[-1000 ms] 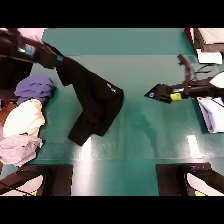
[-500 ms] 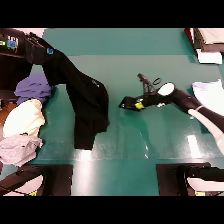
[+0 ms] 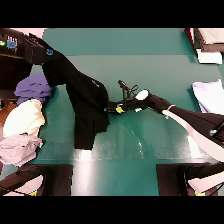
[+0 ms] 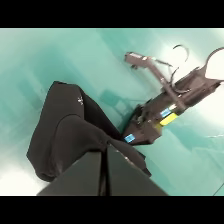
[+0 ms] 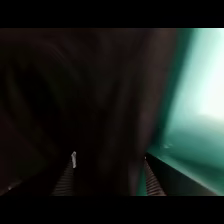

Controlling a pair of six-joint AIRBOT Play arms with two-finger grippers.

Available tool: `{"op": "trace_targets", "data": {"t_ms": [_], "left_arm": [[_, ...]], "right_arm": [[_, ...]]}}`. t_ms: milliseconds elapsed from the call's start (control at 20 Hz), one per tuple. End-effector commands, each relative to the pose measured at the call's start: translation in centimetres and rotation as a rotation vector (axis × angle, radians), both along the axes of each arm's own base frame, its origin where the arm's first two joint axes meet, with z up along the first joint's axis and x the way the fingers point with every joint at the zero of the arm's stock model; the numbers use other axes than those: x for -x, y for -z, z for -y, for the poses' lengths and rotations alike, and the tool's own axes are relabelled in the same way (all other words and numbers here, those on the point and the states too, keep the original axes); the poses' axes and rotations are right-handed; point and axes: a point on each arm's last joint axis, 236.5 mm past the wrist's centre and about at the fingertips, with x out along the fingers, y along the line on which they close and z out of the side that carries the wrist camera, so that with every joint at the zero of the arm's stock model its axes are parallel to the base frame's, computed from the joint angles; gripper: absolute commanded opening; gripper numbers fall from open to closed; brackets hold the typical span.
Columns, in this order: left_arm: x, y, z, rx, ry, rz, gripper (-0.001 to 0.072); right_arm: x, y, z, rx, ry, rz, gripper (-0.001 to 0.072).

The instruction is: Fold the shirts.

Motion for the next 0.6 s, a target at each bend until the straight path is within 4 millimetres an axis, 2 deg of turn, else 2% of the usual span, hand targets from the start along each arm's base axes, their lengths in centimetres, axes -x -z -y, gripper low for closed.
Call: {"op": "trace_targets", "data": {"t_ms": [0,50,100,200,250,350,400,500,550], "left_arm": [[0.3,0.2,-0.1,-0.005,0.002,-0.016,0.0023],[0.5,0.3,-0.1,-0.009,0.006,-0.023,0.0022],[0.6,0.4,-0.1,-0.012,0.009,-0.028,0.0023],[0.6,0.4,-0.1,-0.013,0.006,-0.024,0.0022],[0.5,0.0,-0.3,-0.016,-0.001,-0.011,0.0022],[0.4,-2.6,-0.5,0.002,-0.025,0.053,0.0022],[0.5,-4.7,-0.5,0.020,-0.032,0.112,0.0022],[1.5,-9.5,-0.7,0.047,-0.035,0.242,0.0022],[2.1,-11.7,-0.7,0.062,-0.036,0.303,0.0022]], "right_arm": [[-0.1,1.0,-1.8,0.001,-0.016,-0.001,0.0305],[-0.1,1.2,-1.8,0.004,-0.019,-0.003,0.0075],[-0.2,1.3,-1.7,0.012,-0.027,0.016,0.0021],[-1.1,0.0,-0.2,0.057,-0.059,0.099,0.0018],[-1.5,-1.5,1.0,0.084,-0.087,0.158,0.0018],[-3.0,-6.2,5.1,0.156,-0.100,0.285,0.0017],[-3.8,-9.3,8.0,0.195,-0.077,0.349,0.0018],[-4.4,-16.1,13.4,0.242,-0.008,0.488,0.0018],[-4.3,-20.1,16.1,0.244,0.045,0.567,0.0017]]}}
